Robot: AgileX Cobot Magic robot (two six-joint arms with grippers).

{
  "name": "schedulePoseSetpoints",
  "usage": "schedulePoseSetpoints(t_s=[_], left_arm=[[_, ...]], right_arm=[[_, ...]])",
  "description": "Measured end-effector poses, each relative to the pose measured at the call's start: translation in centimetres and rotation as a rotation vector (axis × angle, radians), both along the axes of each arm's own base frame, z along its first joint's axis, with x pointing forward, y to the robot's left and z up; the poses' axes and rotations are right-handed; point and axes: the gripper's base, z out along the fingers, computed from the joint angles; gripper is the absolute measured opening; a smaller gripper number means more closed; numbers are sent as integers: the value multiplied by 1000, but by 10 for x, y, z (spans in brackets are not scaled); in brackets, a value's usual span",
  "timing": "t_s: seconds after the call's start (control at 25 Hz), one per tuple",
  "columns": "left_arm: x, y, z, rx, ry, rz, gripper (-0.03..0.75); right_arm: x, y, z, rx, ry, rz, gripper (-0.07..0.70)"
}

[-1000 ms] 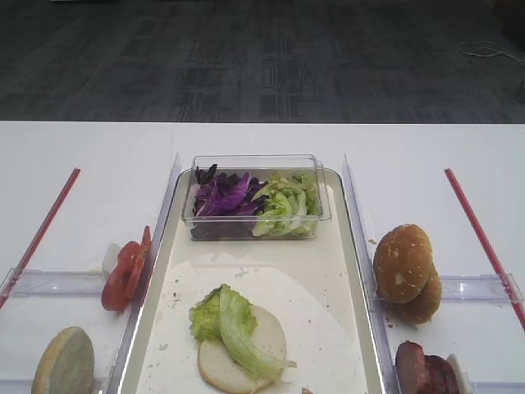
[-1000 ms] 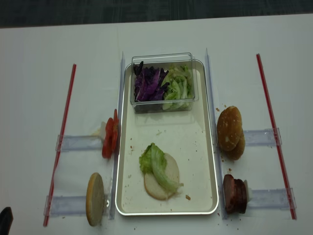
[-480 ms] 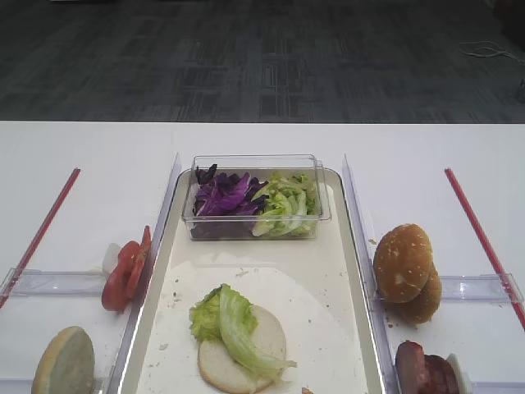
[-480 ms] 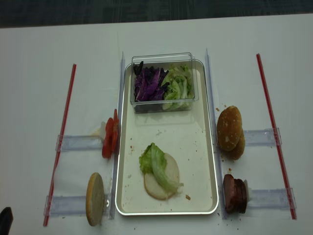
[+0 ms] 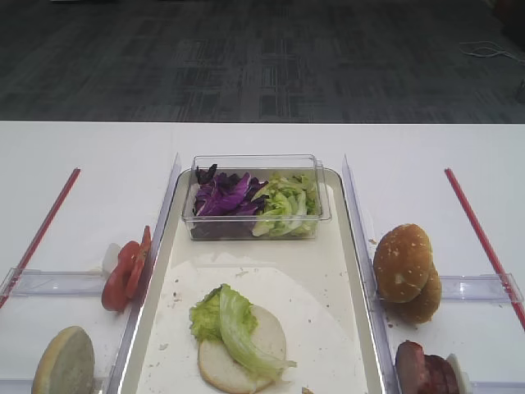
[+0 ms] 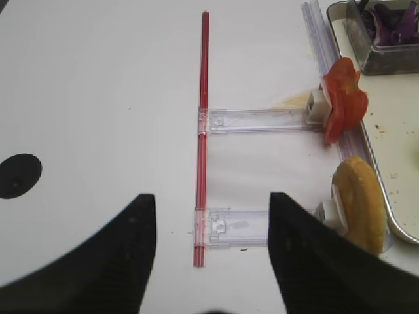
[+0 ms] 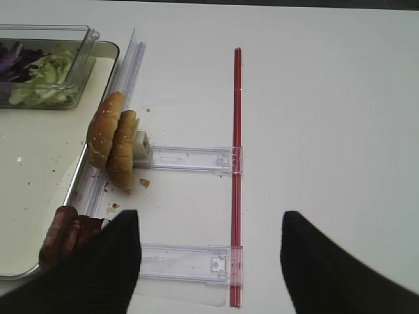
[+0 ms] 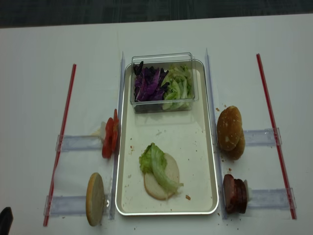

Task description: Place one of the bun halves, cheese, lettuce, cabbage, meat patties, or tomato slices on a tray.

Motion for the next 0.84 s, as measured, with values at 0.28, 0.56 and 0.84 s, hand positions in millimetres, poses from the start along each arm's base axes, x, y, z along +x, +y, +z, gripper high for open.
schedulePoseSetpoints(t_s=[0.28, 0.56, 0.84], left_arm=[[0, 0, 0, 0, 0, 0, 392], [0, 0, 0, 0, 0, 0, 392], [0, 0, 0, 0, 0, 0, 392]], right_arm=[[0, 0, 0, 0, 0, 0, 468], [0, 0, 0, 0, 0, 0, 468], [0, 0, 0, 0, 0, 0, 468]])
